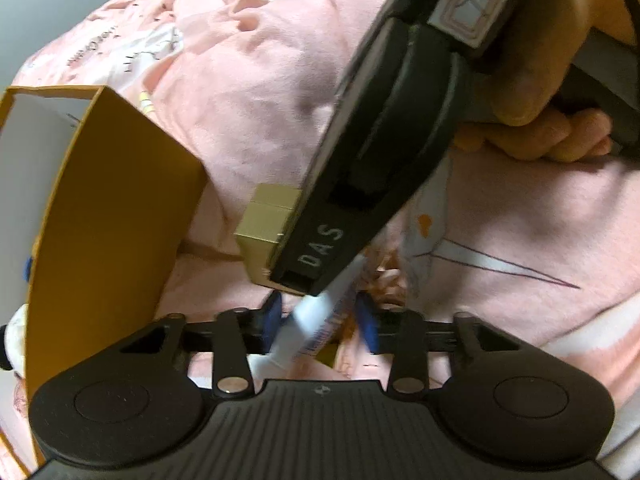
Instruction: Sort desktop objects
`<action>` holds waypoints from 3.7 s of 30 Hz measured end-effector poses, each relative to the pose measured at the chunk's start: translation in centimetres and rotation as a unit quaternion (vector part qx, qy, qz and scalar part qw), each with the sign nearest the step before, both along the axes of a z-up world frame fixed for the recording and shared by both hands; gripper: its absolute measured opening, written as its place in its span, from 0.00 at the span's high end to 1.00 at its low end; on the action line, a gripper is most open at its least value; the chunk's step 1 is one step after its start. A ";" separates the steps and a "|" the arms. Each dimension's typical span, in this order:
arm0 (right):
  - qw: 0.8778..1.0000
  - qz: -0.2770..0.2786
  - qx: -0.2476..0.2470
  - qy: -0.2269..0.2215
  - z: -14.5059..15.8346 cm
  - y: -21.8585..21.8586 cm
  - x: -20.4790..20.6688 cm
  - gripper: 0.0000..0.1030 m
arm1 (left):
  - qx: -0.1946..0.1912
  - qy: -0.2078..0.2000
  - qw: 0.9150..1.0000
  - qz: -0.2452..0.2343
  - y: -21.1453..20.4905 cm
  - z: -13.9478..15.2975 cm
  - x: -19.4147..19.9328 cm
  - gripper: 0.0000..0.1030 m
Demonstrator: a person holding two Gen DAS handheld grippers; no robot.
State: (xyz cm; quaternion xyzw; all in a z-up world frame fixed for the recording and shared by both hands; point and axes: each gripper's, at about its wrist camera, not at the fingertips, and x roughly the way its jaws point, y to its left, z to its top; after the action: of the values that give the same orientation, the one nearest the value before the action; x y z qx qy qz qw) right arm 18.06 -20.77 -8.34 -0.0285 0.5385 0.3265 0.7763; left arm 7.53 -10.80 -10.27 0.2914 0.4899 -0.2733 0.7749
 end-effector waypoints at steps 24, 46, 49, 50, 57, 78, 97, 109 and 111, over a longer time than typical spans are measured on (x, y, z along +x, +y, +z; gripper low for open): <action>0.999 -0.023 0.017 -0.034 2.3 -1.0 0.5 0.55 | -0.027 -0.008 0.999 0.031 3.6 2.9 -1.4 0.79; 0.998 0.030 0.000 -0.049 3.9 -0.2 -2.0 0.55 | -0.068 0.002 0.991 0.112 8.0 4.0 -0.8 0.81; 0.998 0.043 0.008 -0.050 3.8 1.3 -2.2 0.55 | -0.069 0.009 0.992 0.108 8.0 4.1 -0.7 0.80; 0.998 0.049 0.008 -0.050 3.8 1.8 -2.3 0.55 | -0.066 0.012 0.992 0.105 8.0 4.2 -0.7 0.80; 0.995 0.068 -0.012 -0.067 3.8 3.7 -2.8 0.55 | -0.029 0.035 0.997 0.068 7.3 4.5 0.1 0.77; 0.994 0.088 -0.011 -0.067 3.4 4.2 -3.1 0.55 | 0.019 0.140 0.989 0.036 6.4 5.2 3.4 0.87; 0.986 0.123 -0.017 -0.107 7.0 4.0 -1.7 0.55 | -0.103 0.106 0.968 0.203 12.0 9.1 3.7 0.88; 0.964 0.227 0.001 -0.137 15.2 3.9 -0.2 0.55 | -0.170 0.069 0.958 0.221 14.2 14.3 2.6 0.88; 0.959 0.244 0.003 -0.142 16.9 4.0 0.1 0.55 | -0.190 0.060 0.954 0.222 14.7 15.5 2.4 0.88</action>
State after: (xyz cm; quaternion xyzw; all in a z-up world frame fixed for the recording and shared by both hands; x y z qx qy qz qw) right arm 18.19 -16.74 8.57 -0.2026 0.3982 0.5003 0.7417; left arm 9.95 3.86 5.22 0.0055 0.5271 -0.1996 0.8260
